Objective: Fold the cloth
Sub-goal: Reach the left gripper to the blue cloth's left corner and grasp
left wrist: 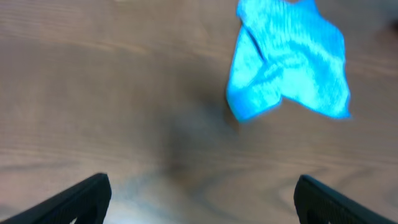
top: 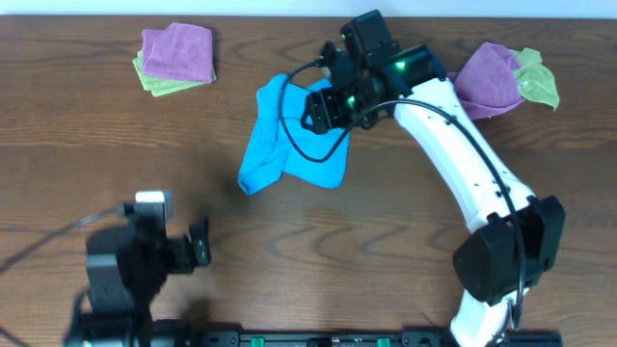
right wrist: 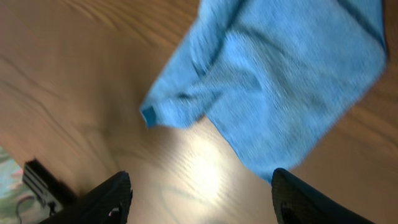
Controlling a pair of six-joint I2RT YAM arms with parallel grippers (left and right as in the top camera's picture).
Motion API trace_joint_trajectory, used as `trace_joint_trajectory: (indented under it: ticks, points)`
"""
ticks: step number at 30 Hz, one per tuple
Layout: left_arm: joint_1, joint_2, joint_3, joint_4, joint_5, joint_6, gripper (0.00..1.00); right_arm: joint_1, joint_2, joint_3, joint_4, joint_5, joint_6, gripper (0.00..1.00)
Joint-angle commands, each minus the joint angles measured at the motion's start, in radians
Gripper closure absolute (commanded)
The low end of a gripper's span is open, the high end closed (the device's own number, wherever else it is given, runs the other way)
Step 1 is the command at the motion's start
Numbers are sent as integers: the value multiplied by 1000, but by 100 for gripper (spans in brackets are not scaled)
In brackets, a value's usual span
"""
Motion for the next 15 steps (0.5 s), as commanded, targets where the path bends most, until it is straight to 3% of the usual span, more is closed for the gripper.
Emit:
trace_joint_trajectory:
  ticks: [1,5,11,15]
  points:
    - [-3,223,181,-93,104,-36,5,-7,-19,2,-47,-23,-42,30]
    - [-3,489,356,-198,281,-45,5,-6,-19,-42,-86,-23,-66,31]
    - [-3,741,369,-183,463,-173,5,-14,-19,-168,-51,-42,-67,35]
    - [-3,859,369,-147,587,-178,5,-41,-20,-289,16,-90,-66,37]
